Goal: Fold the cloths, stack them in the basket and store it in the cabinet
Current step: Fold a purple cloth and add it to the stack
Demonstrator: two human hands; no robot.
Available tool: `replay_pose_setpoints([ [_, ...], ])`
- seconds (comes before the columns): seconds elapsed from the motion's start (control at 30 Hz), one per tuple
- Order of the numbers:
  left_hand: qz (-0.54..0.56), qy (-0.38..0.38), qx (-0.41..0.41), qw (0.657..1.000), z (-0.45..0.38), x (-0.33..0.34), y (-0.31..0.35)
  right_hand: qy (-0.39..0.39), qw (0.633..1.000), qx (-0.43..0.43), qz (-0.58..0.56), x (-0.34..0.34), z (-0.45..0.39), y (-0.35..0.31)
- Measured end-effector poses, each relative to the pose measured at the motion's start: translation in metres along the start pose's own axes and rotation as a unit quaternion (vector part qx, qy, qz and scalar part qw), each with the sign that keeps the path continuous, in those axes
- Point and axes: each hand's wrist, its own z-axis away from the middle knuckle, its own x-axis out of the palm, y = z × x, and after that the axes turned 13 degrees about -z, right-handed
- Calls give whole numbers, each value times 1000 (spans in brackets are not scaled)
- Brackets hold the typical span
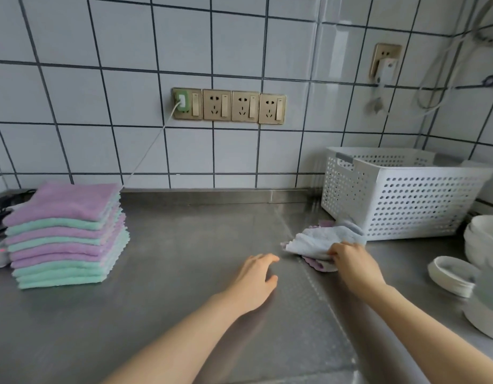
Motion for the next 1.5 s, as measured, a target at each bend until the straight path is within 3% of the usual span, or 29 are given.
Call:
replay_pose_setpoints([
  [0.1,11,7,15,1000,4,-5,0,7,983,19,-182,-8,3,-19],
  [0.2,22,65,44,997,2,-18,0,-38,956,-42,-289,-25,14,-49],
  [0.33,37,148,73,986,7,-46,3,-58,939,-92,-328,-49,29,-76],
  [0.5,172,192,-9,966,24,-92,10,93,949,-115,-280,-71,43,-101],
  [0.63,304,218,-95,922,31,-126,14,98,929,-127,-334,-84,59,-137],
  [0.7,342,262,-123,894,36,-144,11,66,918,-122,-371,-91,71,-156],
  [0.8,358,308,-106,875,45,-167,11,-66,911,-81,-399,-92,89,-178],
  [0.9,387,305,-84,866,56,-184,13,-159,887,-62,-429,-85,101,-197],
  [1.03,395,272,-49,876,68,-195,15,-205,821,-38,-531,-82,106,-222],
  [1.1,365,272,-39,890,73,-197,15,-172,820,-17,-545,-85,106,-230],
  [1.17,320,297,-43,899,77,-199,13,-109,842,-22,-528,-88,105,-235],
  [1.3,288,338,-60,894,87,-213,-1,26,868,-51,-494,-95,95,-229],
  [1.4,238,336,-83,907,95,-224,-17,97,905,-86,-404,-109,81,-217],
  [1.5,136,282,-81,946,101,-230,-28,122,887,-127,-427,-133,76,-217],
])
